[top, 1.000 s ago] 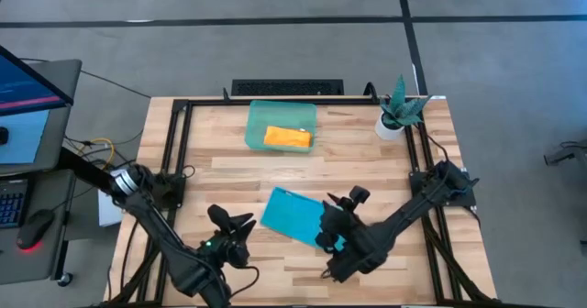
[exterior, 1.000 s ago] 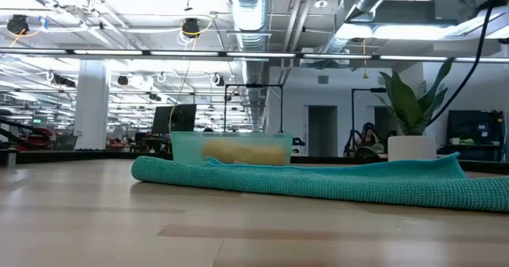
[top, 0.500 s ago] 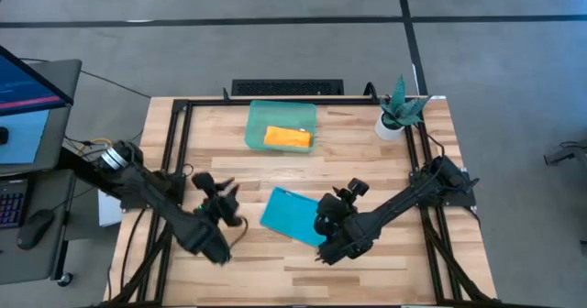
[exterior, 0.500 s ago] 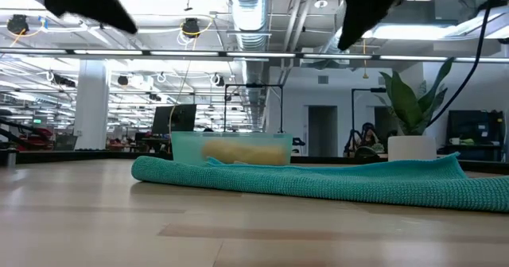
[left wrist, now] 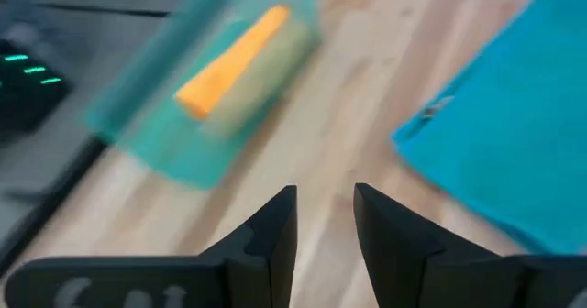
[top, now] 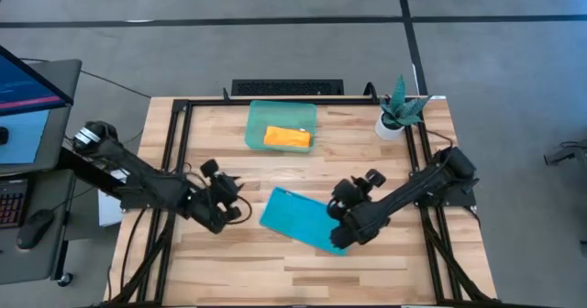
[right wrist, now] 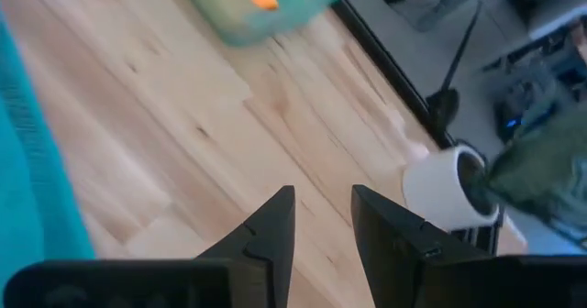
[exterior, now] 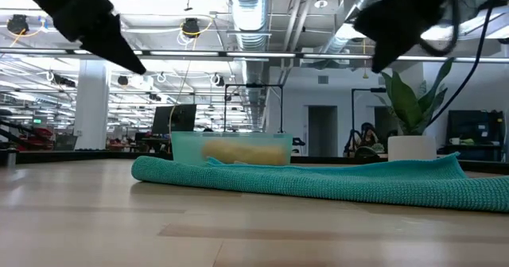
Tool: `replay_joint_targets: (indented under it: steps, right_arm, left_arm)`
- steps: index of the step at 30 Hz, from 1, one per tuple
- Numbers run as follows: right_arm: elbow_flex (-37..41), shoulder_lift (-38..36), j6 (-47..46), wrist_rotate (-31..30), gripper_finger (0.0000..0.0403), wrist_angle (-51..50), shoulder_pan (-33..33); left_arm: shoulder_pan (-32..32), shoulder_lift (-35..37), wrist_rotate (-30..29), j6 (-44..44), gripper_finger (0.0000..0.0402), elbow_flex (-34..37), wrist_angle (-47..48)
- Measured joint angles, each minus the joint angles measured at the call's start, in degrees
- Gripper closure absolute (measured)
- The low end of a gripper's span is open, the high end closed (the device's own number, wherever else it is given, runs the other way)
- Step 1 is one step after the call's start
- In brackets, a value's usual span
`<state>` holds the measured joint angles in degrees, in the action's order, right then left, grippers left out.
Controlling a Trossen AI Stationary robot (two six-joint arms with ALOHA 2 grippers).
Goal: Roll microfiber towels into tight, uniform cylinder then place into a basket
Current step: Roll the blue microfiber towel
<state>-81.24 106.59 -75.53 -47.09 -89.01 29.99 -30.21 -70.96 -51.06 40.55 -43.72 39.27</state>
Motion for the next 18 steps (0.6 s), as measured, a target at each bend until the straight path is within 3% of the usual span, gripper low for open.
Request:
replay_joint_targets:
  steps: [4, 7, 11, 18]
  right_arm:
    - [7.0, -6.0, -2.9, 0.3, 0.0271, 6.6, 1.5]
    - [12.2, -10.7, -0.7, 1.4, 0.0271, 17.0, 2.3]
    - [18.0, -15.2, 6.8, 6.6, 0.0271, 33.0, 2.5]
    - [22.4, -15.4, 25.3, 16.7, 0.0271, 57.0, 0.0]
  left_arm:
    - [2.9, 0.6, 8.3, -13.3, 0.0299, 2.0, -15.0]
    - [4.8, -0.4, 16.4, -19.2, 0.0299, 2.6, -24.7]
    - [6.5, -3.0, 24.4, -24.7, 0.0299, 2.8, -32.8]
    - [9.0, -9.2, 30.3, -28.9, 0.0299, 2.8, -37.0]
